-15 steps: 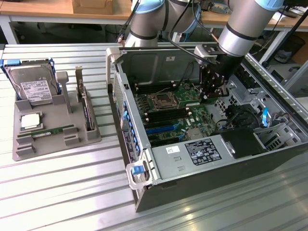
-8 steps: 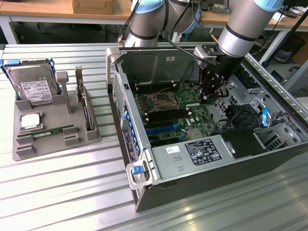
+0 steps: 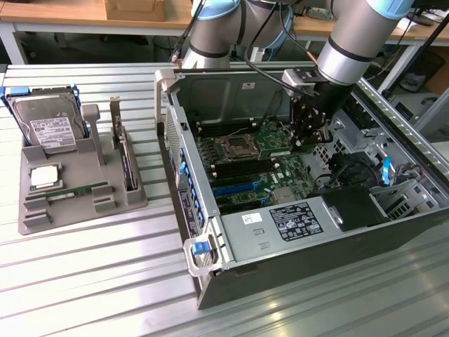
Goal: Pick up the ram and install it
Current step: 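Insert the ram into the slot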
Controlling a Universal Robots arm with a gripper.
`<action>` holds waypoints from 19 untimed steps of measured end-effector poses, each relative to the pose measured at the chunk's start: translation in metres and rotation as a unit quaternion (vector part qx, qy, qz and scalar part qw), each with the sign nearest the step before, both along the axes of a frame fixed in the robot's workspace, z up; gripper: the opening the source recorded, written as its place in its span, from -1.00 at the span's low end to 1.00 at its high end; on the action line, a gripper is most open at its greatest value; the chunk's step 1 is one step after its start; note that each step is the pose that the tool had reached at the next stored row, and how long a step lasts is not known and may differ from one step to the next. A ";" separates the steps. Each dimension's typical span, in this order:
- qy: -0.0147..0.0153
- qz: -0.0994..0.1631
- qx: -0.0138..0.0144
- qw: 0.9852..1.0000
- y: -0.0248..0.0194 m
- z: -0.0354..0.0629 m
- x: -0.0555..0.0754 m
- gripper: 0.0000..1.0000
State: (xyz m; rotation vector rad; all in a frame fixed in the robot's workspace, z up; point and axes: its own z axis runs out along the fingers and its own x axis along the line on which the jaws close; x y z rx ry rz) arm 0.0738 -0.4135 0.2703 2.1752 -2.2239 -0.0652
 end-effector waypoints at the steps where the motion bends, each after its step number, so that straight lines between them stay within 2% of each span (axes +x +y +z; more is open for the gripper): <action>1: 0.000 0.000 0.000 1.000 0.0000 -0.0004 0.000 -0.76; 19: 0.000 0.000 0.000 1.000 0.0000 -0.0046 0.000 -0.76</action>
